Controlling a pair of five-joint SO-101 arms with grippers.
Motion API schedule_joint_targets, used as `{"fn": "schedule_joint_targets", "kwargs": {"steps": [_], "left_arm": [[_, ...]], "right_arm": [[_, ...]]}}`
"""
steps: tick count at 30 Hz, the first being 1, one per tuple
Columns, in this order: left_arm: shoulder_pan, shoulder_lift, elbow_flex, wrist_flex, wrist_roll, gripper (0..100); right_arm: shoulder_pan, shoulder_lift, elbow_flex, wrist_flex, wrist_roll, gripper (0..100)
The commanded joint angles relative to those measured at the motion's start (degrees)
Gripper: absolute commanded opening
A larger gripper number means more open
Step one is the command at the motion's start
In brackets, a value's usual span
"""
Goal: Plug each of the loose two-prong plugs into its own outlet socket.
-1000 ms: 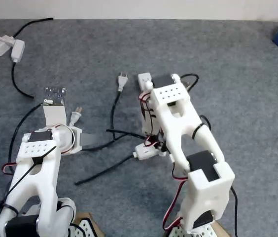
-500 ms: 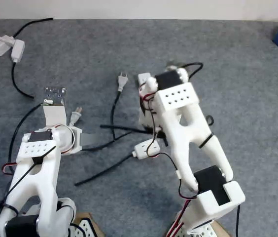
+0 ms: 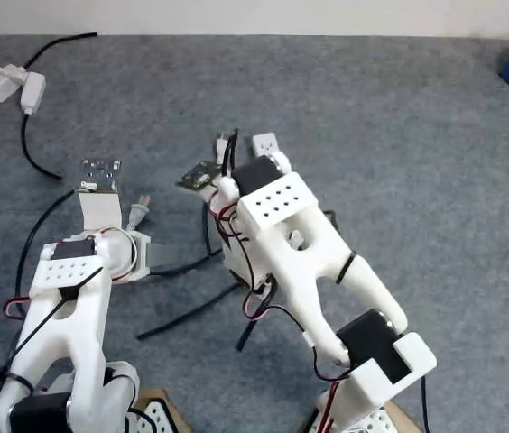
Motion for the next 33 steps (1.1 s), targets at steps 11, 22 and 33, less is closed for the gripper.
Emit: {"fn": "schedule_joint_targets", "kwargs": {"steps": [11, 22, 33], "left_arm": [[-0.4, -0.1, -0.1, -0.8, -0.4, 44], [-0.4, -0.1, -0.1, -0.8, -0.4, 44], [-0.4, -0.1, -0.1, -0.8, -0.4, 44]], "right_arm": [[1.5, -1.9, -6.5, 0.8, -22.9, 0.6], [2.6, 5.1, -13.7, 1.0, -24.4, 0.7], [4.0, 4.6, -10.5, 1.2, -26.0, 0.7]]}}
